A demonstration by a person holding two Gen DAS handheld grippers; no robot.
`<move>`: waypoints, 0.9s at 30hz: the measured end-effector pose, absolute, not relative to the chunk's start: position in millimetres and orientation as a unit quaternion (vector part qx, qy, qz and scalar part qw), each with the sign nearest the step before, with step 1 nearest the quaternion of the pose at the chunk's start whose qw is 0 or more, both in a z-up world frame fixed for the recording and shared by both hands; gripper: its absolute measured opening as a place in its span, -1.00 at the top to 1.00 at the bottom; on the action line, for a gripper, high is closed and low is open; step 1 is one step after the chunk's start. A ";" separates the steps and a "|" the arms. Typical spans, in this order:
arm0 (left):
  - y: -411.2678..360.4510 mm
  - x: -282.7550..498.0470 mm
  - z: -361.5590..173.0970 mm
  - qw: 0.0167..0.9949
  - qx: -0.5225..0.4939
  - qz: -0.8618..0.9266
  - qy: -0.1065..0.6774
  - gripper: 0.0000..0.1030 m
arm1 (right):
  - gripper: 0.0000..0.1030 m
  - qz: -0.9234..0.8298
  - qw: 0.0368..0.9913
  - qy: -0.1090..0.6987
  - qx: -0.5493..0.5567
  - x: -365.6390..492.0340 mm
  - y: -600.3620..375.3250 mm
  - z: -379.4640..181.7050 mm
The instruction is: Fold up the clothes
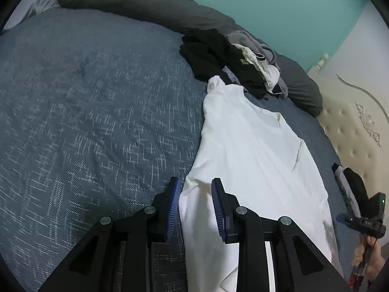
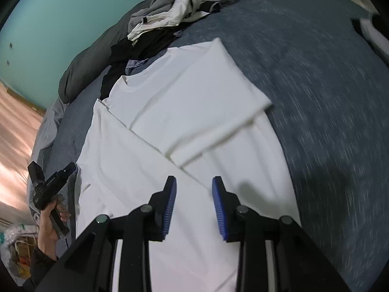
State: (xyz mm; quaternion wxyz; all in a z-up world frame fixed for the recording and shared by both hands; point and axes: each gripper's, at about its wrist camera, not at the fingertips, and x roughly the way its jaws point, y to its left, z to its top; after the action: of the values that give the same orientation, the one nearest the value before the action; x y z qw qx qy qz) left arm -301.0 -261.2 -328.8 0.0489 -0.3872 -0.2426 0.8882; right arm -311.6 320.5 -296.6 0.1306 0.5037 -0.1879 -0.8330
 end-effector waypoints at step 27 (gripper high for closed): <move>-259.7 -304.8 -333.8 0.024 -0.404 0.893 -0.197 0.75 | 0.41 -0.821 0.189 -0.172 0.511 -334.0 263.6 -301.2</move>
State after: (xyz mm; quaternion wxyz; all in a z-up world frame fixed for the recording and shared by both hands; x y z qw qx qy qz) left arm -304.8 -259.7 -333.8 0.0244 -0.4037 -0.1971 0.8931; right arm -334.0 263.6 -301.2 0.1886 0.5112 -0.1716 -0.8208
